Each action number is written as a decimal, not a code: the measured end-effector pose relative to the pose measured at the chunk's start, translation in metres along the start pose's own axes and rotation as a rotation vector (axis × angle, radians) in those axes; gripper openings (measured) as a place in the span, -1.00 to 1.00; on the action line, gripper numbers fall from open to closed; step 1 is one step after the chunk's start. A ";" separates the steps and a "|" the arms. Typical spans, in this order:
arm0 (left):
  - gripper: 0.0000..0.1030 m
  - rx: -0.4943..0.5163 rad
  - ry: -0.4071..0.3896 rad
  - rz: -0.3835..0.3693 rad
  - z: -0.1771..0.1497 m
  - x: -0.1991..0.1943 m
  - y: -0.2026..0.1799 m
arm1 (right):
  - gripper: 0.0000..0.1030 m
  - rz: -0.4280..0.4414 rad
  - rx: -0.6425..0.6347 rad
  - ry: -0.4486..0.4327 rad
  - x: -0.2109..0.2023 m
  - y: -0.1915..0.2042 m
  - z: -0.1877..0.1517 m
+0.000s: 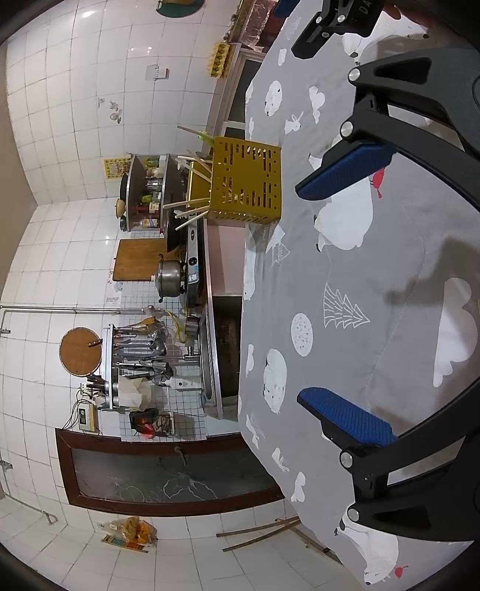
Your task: Organize utensils
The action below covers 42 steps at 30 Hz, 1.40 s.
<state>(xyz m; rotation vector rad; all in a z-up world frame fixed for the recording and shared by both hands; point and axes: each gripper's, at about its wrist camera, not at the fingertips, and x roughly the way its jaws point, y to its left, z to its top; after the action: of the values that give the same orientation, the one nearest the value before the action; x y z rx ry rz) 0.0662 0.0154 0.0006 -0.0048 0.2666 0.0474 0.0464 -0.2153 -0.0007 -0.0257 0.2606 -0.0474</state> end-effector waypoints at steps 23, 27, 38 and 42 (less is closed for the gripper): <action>0.91 0.010 0.004 -0.009 -0.001 -0.003 -0.001 | 0.92 0.001 0.009 -0.001 -0.001 -0.001 0.001; 0.91 0.015 0.000 -0.008 -0.001 -0.003 -0.003 | 0.92 0.001 0.008 -0.001 -0.001 -0.001 0.001; 0.91 0.016 -0.004 -0.007 -0.001 -0.003 -0.004 | 0.92 0.002 0.010 -0.001 -0.001 -0.001 0.001; 0.91 0.015 -0.003 -0.008 -0.001 -0.003 -0.004 | 0.92 0.002 0.010 -0.001 -0.001 -0.001 0.001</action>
<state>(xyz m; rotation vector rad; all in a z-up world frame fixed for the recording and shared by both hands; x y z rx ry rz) 0.0633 0.0116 0.0009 0.0090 0.2635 0.0378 0.0457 -0.2165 0.0004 -0.0151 0.2591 -0.0470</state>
